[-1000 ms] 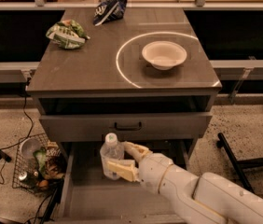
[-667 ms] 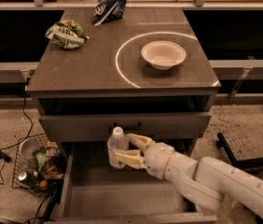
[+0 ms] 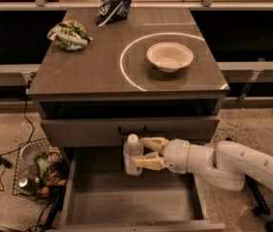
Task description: Place blue plastic bottle into middle drawer
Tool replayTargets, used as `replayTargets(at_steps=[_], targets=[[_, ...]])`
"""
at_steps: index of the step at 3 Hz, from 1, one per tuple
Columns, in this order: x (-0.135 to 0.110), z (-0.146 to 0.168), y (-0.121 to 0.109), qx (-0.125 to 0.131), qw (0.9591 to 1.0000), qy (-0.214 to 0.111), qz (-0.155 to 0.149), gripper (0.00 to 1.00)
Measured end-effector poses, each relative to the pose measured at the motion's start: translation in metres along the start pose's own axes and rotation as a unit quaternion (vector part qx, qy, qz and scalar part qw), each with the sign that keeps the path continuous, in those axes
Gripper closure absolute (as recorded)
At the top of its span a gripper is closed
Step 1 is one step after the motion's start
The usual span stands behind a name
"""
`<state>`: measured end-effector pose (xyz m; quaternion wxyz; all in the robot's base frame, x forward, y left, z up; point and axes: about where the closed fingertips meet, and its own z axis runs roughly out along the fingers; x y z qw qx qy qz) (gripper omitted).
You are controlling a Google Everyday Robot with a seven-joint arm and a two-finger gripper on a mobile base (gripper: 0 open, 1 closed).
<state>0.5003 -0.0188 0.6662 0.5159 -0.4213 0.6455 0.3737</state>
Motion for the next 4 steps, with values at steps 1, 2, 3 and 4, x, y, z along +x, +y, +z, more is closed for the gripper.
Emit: replayTargets(at_steps=[1,2,3,4], targets=[[0.036,-0.020,-0.014,-0.013,0.9994,0.028,0.015,1.00],[0.081,-0.028,-0.010,-0.005,0.9977,0.062,0.028,1.00],[0.113,-0.023,-0.003,0.002,0.9970,0.062,0.046,1.00],[0.145,-0.018,0.004,0.007,0.9959,0.057,0.070,1.00]])
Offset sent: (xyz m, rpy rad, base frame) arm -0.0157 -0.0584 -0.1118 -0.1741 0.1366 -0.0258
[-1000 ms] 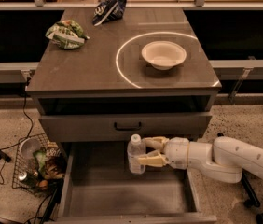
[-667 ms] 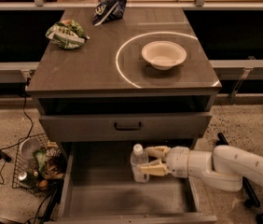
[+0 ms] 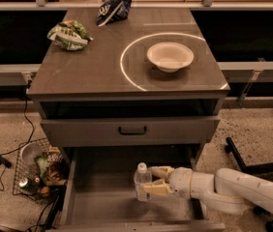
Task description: Place blue plastic bottle into middle drawer
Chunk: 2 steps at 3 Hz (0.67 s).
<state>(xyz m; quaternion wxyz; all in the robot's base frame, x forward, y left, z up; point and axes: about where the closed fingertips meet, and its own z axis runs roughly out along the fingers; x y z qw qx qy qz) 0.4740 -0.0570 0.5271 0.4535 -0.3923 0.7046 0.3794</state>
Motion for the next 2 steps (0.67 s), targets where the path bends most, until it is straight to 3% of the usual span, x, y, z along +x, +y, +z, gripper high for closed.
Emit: replayTargets(at_steps=[2], targets=[[0.042,0.023,-0.011,0.008,0.9995,-0.017,0.027,1.00]])
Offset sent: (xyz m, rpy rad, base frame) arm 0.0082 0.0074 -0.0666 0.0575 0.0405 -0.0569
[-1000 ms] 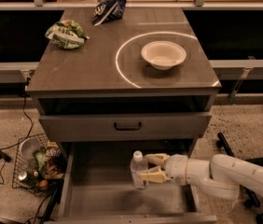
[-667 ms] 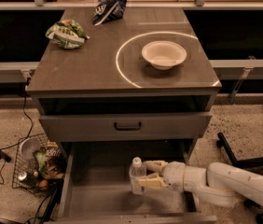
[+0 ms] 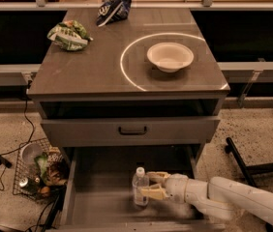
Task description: Place blue plastic bottle into middle drawer
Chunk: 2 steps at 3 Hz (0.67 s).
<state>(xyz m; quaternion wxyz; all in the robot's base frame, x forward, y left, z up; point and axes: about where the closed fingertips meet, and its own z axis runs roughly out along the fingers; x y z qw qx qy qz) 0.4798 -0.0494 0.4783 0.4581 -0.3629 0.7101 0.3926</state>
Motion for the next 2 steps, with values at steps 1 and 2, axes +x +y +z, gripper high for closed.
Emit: replayTargets(at_steps=[1,2], targets=[[0.0071,0.0055,-0.0071,0.002,1.0000,-0.003,0.001,1.00],[0.0137,0.0080,-0.0145,0.005,0.9999,-0.014,0.001,1.00]])
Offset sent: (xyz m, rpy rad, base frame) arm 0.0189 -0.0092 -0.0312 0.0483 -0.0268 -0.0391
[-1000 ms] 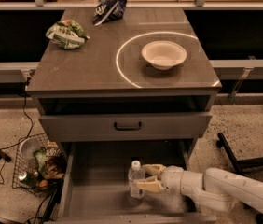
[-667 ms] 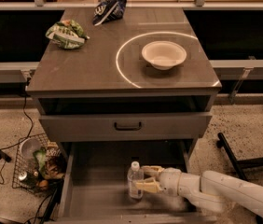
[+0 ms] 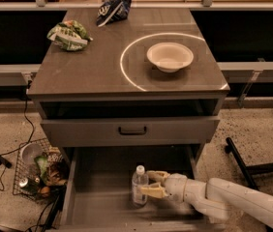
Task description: Place blue plastic bottle into middle drawer
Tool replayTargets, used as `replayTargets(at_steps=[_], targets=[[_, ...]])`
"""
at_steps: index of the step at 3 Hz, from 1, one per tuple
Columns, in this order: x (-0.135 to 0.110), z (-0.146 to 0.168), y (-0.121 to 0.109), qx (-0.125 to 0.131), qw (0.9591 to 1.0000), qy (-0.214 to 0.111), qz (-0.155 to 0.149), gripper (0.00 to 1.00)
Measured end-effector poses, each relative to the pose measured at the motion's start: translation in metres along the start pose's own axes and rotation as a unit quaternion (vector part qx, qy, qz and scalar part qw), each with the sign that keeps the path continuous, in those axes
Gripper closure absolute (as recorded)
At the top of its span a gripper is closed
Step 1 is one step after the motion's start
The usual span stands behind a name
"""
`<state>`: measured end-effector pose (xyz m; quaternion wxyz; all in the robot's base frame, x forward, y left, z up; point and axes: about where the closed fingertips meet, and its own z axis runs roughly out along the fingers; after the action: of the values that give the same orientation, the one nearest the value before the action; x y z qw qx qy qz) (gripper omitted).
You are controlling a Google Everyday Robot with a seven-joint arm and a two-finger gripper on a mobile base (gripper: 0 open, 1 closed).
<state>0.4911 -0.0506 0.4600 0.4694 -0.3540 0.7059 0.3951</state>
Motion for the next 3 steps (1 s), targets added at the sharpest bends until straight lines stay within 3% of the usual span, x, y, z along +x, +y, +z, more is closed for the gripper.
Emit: replayTargets(at_steps=[2,3], targets=[[0.0021,-0.0014,-0.0022,0.004,0.9999,-0.010,0.000,0.97],[0.0016,0.0000,-0.0015,0.003,0.9999,-0.011,0.000,0.75]])
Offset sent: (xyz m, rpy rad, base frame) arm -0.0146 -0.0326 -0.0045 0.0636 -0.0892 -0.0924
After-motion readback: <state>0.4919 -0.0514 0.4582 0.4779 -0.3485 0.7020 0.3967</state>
